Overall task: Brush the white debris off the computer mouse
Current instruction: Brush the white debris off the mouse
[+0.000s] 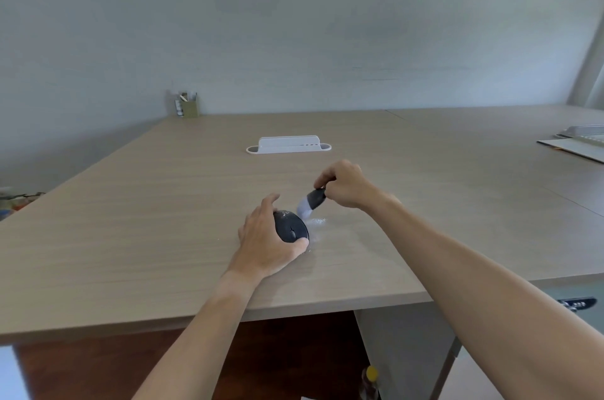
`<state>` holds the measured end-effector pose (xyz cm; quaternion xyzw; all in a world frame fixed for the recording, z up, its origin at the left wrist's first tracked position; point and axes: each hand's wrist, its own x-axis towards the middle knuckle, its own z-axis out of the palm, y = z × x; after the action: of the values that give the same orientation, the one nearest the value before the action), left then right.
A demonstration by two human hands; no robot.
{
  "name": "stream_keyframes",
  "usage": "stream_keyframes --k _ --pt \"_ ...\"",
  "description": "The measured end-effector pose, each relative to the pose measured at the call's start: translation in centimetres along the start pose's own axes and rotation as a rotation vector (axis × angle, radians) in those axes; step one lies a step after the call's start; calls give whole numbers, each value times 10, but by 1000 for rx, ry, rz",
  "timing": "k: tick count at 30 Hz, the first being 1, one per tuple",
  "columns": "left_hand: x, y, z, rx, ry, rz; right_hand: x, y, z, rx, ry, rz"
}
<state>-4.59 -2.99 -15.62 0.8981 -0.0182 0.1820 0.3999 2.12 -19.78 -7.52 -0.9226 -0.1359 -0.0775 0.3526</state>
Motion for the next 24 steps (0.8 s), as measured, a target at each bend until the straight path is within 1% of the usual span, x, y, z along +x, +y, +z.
stream_keyframes --k 4,6,9,11,14,16,18,19,21,23,24 --pt "0 0 1 44 -9 -22 -6 -5 7 150 -82 28" --pt "0 0 2 46 -2 -27 -6 -2 9 122 -127 29" --pt "0 0 2 21 3 -28 -3 6 4 -19 -84 0" --pt "0 0 1 14 -6 -19 -2 11 -1 -21 -36 5" --pt "0 1 0 12 -19 -10 -1 13 -3 148 -10 52" --pt "-1 2 0 57 -5 -23 -2 12 1 275 -49 76" --pt "-3 4 1 120 26 -58 -5 10 7 314 -101 95" --pt "-3 4 2 138 38 -75 -6 10 9 283 -123 89" --pt "-3 4 4 147 56 -89 -8 10 11 131 -133 44" --pt "-2 1 4 130 64 -90 -5 14 9 -15 -73 3" --pt "-1 0 5 122 62 -89 -4 17 7 -24 -47 5"
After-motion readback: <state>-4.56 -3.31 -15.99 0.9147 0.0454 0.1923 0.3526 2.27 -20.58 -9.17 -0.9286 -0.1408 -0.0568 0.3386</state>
